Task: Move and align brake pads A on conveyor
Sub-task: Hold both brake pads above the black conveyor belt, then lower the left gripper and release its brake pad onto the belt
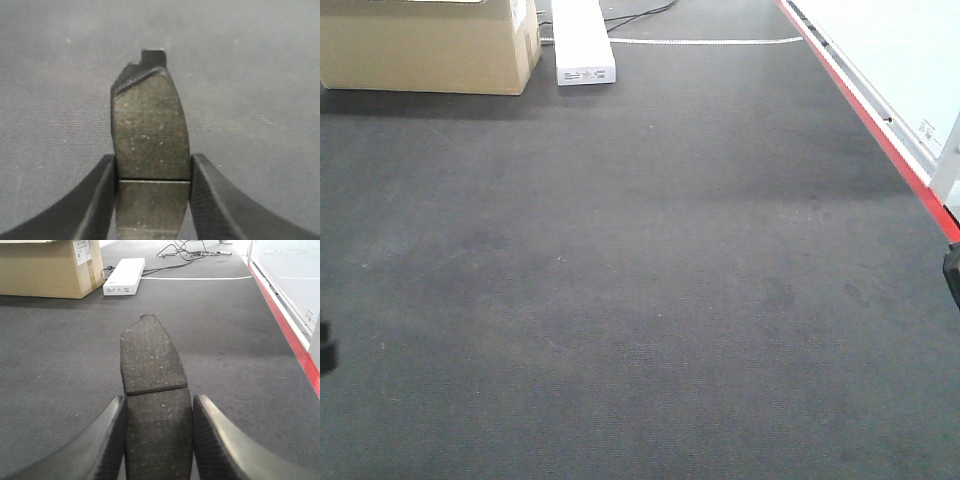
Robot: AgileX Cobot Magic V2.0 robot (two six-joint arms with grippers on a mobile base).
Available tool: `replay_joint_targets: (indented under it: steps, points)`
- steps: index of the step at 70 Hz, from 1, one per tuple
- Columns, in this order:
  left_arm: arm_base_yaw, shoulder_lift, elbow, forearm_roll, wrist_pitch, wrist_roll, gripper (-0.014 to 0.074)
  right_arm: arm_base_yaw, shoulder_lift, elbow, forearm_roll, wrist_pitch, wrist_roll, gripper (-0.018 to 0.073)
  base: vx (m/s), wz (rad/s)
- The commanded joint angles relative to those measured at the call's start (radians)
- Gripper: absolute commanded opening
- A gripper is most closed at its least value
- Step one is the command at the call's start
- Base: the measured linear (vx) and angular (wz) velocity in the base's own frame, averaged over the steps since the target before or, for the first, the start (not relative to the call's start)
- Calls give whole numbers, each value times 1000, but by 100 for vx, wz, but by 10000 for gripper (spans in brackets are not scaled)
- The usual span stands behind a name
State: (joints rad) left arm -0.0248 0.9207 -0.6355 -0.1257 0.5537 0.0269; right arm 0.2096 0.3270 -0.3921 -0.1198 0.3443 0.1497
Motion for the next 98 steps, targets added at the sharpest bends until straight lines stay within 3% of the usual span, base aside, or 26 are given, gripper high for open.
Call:
replay_joint_targets:
  steps: [1, 24, 59, 71, 87, 98]
  points:
    - [-7, 119, -109, -6, -56, -11, 0, 0, 6, -32, -10, -99, -1, -3, 0, 0]
    - [-7, 528, -353, 0, 59, -11, 4, 0, 6, -32, -10, -99, -1, -3, 0, 0]
    - [-7, 856, -558, 25, 216, -9, 55, 0, 6, -32, -10, -99, -1, -3, 0, 0]
    - [-7, 905, -585, 30, 235, -3, 176, 0, 6, -32, -10, -99, -1, -3, 0, 0]
    - [-7, 908, -588, 29, 238, 18, 435, 0, 6, -32, -10, -99, -1, -3, 0, 0]
    - [-7, 858, -588, 42, 237, 18, 526, 0, 6, -32, -10, -99, -1, -3, 0, 0]
